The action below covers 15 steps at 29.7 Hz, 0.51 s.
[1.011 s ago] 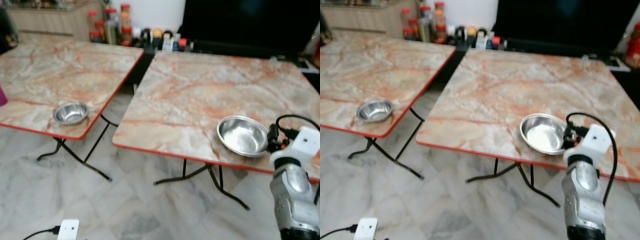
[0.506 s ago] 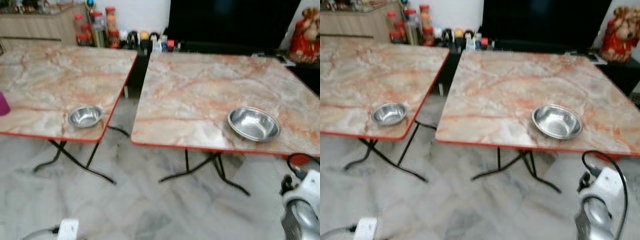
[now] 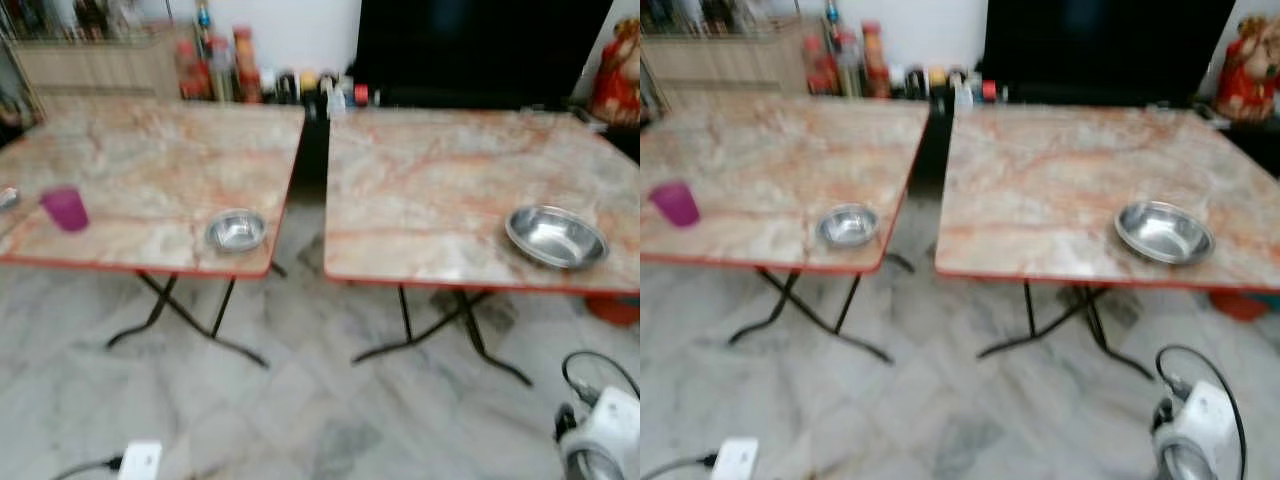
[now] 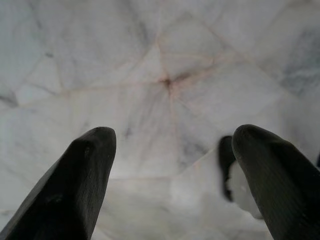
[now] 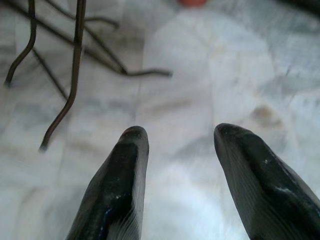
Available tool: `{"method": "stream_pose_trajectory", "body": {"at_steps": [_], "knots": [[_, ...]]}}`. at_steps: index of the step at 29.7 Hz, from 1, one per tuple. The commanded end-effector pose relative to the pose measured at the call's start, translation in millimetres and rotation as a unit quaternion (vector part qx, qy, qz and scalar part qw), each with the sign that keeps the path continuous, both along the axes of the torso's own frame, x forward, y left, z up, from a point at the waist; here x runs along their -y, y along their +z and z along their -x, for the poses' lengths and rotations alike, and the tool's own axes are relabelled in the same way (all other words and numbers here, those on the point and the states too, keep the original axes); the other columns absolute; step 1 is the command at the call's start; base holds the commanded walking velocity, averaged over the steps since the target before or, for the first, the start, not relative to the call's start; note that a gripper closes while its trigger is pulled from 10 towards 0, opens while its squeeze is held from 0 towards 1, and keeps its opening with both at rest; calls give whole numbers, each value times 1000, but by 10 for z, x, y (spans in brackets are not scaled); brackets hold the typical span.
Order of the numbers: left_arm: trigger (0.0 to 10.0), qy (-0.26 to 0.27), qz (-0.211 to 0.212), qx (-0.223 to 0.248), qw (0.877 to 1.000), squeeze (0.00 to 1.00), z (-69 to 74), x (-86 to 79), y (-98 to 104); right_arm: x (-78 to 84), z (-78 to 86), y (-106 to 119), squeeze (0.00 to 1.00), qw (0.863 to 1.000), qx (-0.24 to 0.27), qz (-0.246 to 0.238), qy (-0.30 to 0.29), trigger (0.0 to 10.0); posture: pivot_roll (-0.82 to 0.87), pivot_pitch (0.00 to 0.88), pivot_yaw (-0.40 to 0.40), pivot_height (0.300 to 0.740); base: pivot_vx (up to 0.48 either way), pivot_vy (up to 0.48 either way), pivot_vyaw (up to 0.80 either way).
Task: Setting the table
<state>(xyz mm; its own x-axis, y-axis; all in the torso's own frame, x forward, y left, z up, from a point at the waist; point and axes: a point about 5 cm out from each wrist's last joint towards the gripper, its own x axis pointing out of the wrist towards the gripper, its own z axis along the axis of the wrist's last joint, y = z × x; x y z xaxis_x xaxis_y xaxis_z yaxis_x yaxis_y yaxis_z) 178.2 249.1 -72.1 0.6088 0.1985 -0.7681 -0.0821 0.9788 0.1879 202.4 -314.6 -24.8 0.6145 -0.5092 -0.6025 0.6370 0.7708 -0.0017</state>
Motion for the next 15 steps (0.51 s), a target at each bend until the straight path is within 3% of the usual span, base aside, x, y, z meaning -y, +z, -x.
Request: {"method": "stream_pose_trajectory", "body": {"at_steps": [1, 6, 11, 15], "knots": [[10000, -4, -16, -13, 1000, 0, 17, -63, 6, -40, 88, -106, 0, 1000, -23, -16, 6, 10000, -30, 26, -49, 740, 0, 0, 0], [10000, 1, -15, -17, 1000, 0, 30, -67, -1, -87, 242, -239, 0, 997, -65, -29, 15, 10000, -29, 23, -49, 740, 0, 0, 0], [10000, 8, -15, -22, 1000, 0, 34, -83, -1, -245, 530, -460, 0, 990, -120, -63, 31, 10000, -26, 44, -42, 740, 0, 0, 0], [10000, 10, -17, -26, 999, 0, 35, -88, -2, -339, 693, -563, 0, 985, -151, -71, 42, 10000, -16, 55, -41, 740, 421, 0, 0]]}}
